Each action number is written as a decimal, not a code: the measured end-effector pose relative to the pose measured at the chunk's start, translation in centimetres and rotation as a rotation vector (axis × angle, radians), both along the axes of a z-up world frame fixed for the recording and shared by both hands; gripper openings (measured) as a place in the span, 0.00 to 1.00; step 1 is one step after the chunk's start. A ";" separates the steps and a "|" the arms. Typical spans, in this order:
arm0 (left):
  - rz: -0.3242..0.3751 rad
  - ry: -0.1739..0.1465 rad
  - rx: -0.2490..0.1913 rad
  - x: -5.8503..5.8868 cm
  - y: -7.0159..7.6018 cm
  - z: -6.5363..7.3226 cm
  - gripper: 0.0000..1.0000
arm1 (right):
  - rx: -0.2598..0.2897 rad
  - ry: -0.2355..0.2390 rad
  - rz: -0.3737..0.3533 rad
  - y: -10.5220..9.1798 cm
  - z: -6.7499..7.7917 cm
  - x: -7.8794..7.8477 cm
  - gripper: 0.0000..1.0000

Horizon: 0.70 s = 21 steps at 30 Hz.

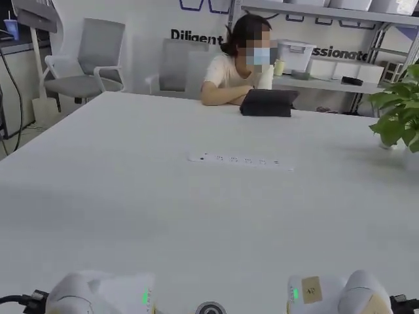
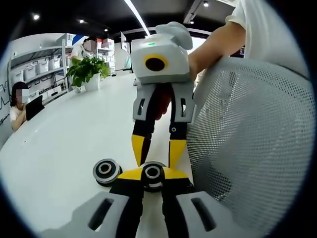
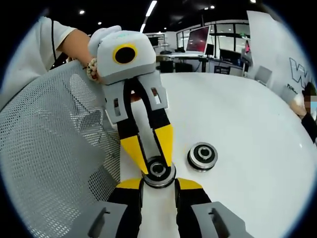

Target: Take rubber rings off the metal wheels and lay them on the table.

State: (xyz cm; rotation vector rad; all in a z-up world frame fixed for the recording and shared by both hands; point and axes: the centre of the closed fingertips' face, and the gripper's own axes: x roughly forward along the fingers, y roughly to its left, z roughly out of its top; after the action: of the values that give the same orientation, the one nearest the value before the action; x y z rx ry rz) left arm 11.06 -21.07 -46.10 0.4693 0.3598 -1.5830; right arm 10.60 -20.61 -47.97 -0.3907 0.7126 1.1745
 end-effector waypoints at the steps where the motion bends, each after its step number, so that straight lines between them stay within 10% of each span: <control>1: -0.003 -0.005 -0.003 0.1 0.0 0.0 0.08 | 0.000 -0.001 0.001 0.0 0.0 0.0 0.22; 21: -0.014 -0.026 -0.002 0.3 0.1 0.2 0.07 | -0.030 -0.024 0.019 -0.6 -0.1 0.1 0.14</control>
State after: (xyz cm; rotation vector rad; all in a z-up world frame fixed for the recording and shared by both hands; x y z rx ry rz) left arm 11.36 -20.98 -45.94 0.4913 0.3353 -1.5897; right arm 10.71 -21.23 -48.06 -0.4364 0.7080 1.1760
